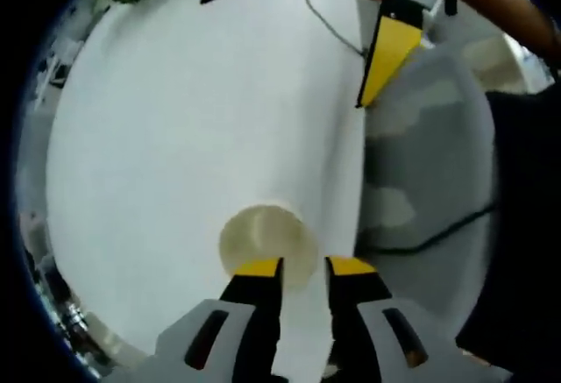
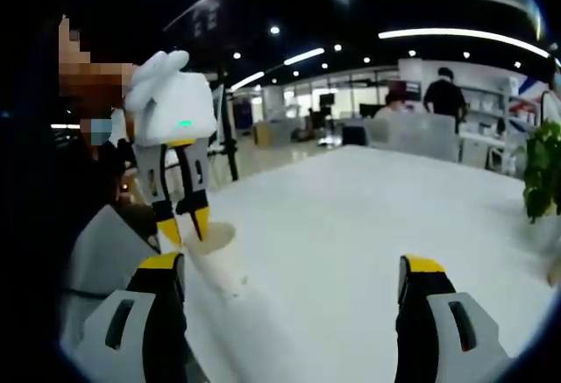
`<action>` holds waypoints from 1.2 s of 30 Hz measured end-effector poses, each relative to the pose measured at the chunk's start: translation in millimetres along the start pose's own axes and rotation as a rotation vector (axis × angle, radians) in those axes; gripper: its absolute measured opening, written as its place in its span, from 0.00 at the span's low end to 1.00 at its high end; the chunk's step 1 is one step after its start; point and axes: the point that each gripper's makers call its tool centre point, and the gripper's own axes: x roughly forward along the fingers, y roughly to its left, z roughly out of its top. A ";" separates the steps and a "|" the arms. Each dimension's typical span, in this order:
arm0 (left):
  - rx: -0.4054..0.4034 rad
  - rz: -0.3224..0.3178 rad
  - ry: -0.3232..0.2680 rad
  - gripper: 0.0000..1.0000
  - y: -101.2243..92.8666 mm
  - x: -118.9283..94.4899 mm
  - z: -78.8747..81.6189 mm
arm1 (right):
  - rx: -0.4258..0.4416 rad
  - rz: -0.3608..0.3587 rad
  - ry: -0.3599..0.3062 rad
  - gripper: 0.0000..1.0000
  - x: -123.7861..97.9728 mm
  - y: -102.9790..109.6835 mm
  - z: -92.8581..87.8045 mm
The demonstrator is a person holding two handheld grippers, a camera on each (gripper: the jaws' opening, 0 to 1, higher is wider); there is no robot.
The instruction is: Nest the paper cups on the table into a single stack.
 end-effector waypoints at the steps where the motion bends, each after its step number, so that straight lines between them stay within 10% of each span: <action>1: 0.000 0.008 -0.028 0.25 2.4 -2.1 2.6 | 0.000 0.000 0.000 1.00 0.2 -0.3 0.5; 18: -0.141 0.125 -0.379 0.74 50.5 -32.3 -4.5 | -0.012 -0.006 -0.069 1.00 -1.5 -3.6 25.4; 30: -0.308 0.276 -0.851 0.95 85.6 -80.2 -22.5 | -0.039 -0.061 -0.102 1.00 -3.5 -13.3 44.0; 36: -0.360 0.345 -0.946 1.00 96.0 -89.9 -45.9 | -0.062 -0.051 -0.107 1.00 0.2 -14.0 58.3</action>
